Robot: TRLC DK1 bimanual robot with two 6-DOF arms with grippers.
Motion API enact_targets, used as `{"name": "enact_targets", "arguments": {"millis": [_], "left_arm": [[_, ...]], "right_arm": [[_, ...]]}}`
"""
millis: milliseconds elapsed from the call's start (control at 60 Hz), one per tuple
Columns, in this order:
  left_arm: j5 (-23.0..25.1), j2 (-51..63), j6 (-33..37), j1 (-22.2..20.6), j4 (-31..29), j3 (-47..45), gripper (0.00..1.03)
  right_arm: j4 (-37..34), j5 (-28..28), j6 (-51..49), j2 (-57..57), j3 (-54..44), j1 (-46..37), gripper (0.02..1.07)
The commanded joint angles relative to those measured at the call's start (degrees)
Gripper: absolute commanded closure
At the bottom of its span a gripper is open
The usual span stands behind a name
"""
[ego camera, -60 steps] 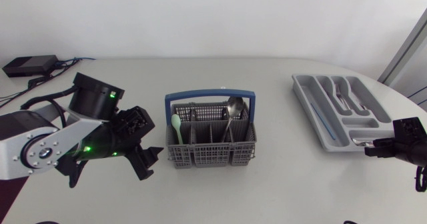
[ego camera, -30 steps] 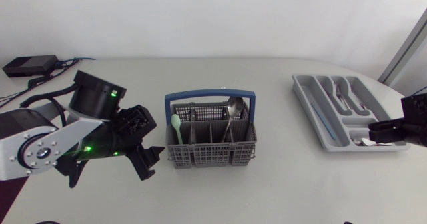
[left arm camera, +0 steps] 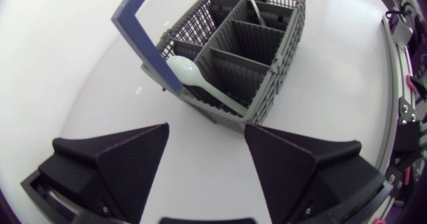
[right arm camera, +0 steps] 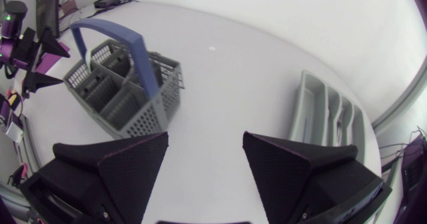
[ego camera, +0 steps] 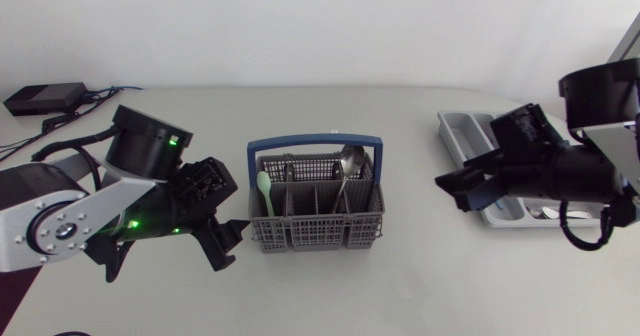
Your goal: Unload the cutlery basket into the drawer organizer.
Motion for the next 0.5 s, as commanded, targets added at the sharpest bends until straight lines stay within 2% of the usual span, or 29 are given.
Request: {"name": "enact_targets", "arguments": {"millis": [0,250,483], "left_arm": [[-0.31,-0.95,-1.28,0.13,0.65,0.25,0.24],[-0.05,-0.25,-1.28,0.22,1.79,0.07,0.24],[0.04,0.37,-1.19,0.22,2.58,-0.19,0.24]], "right_arm": [[-0.46,1.17,5.03,1.34,2.23,5.33,0.25],[1.48,1.96,10.74,3.80,4.34,19.92,0.25],[8.07,7.15,11.53,9.86,5.48,29.86,0.25]]}}
